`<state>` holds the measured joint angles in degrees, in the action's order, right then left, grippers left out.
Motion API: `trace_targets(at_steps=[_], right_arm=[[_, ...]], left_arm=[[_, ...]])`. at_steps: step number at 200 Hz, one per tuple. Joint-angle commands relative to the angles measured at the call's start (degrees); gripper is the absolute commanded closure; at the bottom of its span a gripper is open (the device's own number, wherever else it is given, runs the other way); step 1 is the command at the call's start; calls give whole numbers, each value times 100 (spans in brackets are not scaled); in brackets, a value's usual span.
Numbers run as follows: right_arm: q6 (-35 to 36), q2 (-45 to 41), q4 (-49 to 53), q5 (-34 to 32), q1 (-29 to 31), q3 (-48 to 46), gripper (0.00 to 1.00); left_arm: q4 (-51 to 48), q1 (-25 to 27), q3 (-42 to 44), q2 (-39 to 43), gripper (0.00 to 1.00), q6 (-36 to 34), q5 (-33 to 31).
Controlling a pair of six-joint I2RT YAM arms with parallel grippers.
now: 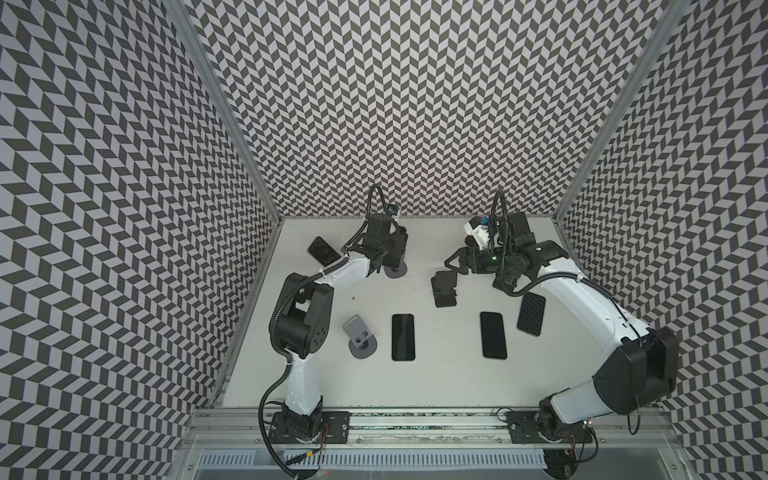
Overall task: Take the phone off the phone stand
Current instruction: 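Lift the purple-edged phone up out of its stand with the left gripper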
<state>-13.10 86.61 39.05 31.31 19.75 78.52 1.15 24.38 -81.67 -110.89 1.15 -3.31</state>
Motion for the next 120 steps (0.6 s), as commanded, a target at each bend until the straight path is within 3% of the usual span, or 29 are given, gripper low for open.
trace_targets(at_steps=[1,120], right_arm=[[15,-131,-28,-32,38,182,18],[-81,-225,-70,-59,91,216,19]], left_arm=[[176,2,-13,384,33,52,67],[223,5,241,992,35,136,282]])
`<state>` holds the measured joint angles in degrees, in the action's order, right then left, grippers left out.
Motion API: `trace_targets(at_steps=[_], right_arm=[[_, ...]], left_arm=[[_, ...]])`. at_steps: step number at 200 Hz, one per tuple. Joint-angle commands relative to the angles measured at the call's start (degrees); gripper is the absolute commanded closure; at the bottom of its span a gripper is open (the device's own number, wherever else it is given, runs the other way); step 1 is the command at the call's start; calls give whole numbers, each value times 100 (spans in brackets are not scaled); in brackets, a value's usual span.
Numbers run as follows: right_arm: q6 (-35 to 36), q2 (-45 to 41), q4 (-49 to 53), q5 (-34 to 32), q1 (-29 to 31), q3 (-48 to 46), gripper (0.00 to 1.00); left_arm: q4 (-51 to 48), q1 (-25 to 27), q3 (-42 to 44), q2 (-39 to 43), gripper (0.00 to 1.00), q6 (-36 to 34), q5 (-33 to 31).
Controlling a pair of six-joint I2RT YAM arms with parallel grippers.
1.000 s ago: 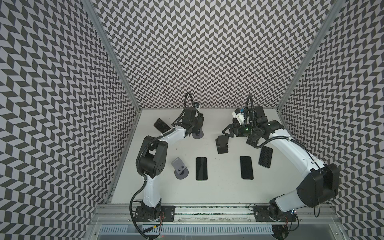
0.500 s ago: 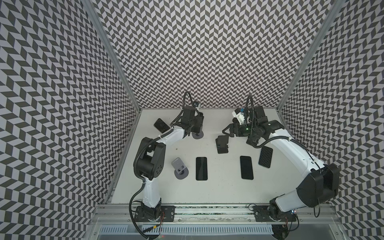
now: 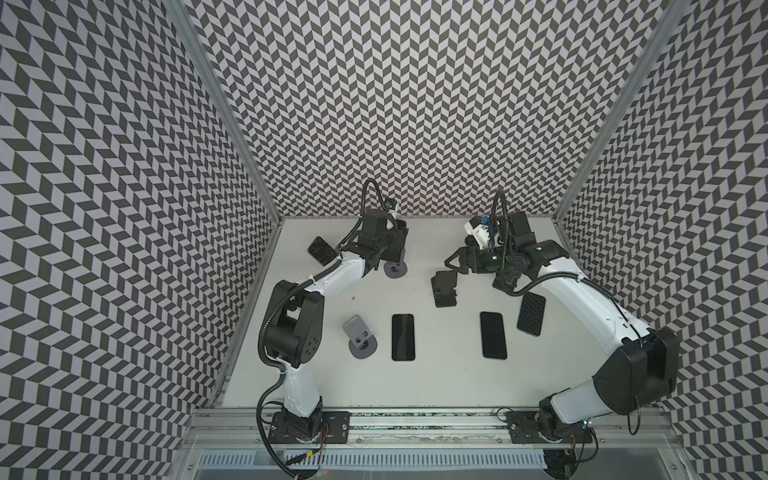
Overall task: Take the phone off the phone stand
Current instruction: 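Lift the purple-edged phone up out of its stand with the left gripper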
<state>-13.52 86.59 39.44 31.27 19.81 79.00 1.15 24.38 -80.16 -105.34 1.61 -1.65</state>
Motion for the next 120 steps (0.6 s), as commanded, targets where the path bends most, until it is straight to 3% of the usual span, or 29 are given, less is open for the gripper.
trace_targets(at_steps=[1,120], right_arm=[[-42,-226,-106,-57,84,168,19],[-186,-646,-206,-167,119,-121,19]], left_arm=[[221,5,98,445,35,88,114],[214,268,821,1355,35,322,227]])
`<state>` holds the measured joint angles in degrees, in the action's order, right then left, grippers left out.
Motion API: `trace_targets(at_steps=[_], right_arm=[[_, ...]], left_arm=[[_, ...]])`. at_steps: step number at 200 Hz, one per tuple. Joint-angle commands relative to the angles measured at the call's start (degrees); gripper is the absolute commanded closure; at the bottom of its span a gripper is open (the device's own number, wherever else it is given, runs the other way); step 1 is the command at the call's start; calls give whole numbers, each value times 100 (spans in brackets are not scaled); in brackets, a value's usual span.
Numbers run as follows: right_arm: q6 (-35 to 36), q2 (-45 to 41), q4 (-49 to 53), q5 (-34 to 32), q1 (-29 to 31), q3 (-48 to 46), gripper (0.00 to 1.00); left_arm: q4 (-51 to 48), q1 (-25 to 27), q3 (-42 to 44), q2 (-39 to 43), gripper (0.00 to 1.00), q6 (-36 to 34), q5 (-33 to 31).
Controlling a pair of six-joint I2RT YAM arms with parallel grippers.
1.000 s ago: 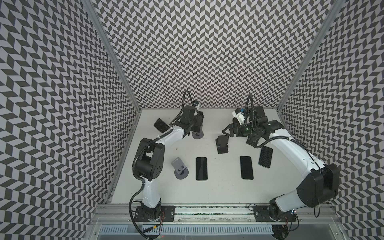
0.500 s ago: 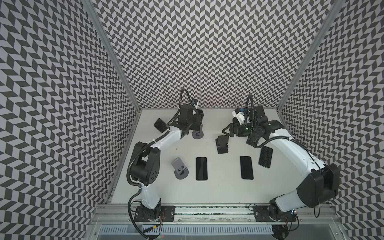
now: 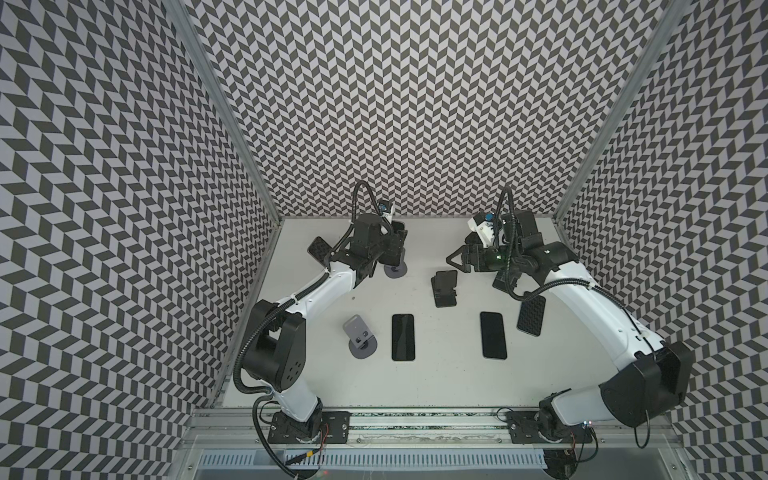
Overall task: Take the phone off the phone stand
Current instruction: 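Lift the purple-edged phone up out of its stand with the left gripper, then carry the held purple-edged phone toward the robot with the left gripper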
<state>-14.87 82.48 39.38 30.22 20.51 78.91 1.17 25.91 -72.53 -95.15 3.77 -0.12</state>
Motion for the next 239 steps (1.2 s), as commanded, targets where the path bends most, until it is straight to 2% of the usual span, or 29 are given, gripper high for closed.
trace_targets(at_steps=[1,100,186,239], right_arm=[[-51,-238,-201,-65,53,-117,19],[-116,-612,-255,-158,56,-402,19],[-335,-1334,-530,-696,49,-1068,19],[-577,-1655,-807,-828,49,-1427,19]], left_arm=[[210,115,61,342,35,106,74],[-109,669,384,1056,36,316,-10],[-598,1459,688,1708,37,929,-216],[-937,1697,877,1989,37,1224,-214]])
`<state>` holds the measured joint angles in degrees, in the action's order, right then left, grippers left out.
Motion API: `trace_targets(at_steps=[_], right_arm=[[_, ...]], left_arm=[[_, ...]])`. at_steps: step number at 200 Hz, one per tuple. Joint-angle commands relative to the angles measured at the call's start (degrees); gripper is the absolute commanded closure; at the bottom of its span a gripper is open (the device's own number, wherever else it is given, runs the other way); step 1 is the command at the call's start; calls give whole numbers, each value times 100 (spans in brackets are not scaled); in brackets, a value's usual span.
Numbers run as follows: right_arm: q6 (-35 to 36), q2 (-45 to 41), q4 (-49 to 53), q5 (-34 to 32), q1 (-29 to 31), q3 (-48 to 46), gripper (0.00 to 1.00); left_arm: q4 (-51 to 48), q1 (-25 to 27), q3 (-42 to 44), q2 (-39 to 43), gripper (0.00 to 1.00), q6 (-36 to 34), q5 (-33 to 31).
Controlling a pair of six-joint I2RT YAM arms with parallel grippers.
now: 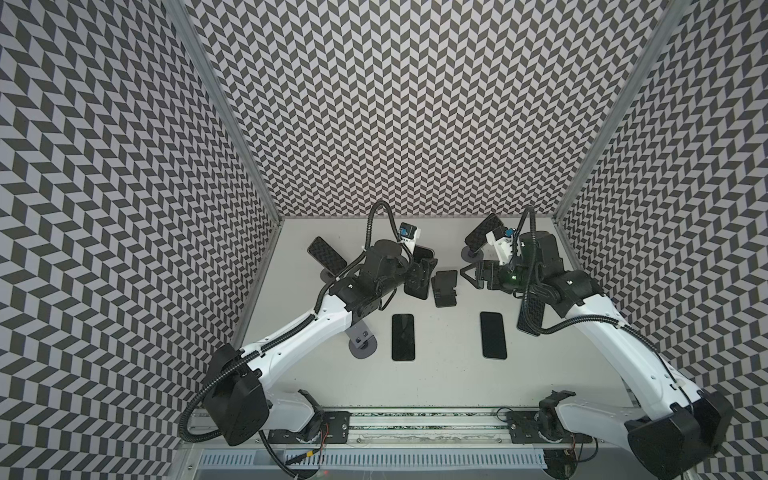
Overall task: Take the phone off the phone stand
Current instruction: 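Carry the held purple-edged phone toward the robot with the left gripper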
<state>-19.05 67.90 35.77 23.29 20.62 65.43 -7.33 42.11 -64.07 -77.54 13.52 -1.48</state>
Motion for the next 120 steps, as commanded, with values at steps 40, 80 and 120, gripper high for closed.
trace_targets(at_steps=[40,80,120], right_arm=[[-156,-226,-467,-140,39,-135,20],[-139,-309,-469,-183,38,-178,20],[-173,-443,-440,-246,41,-236,20]], left_arm=[[-237,205,92,331,38,339,-102],[-280,340,131,438,39,482,-161],[-384,493,124,502,40,645,-200]])
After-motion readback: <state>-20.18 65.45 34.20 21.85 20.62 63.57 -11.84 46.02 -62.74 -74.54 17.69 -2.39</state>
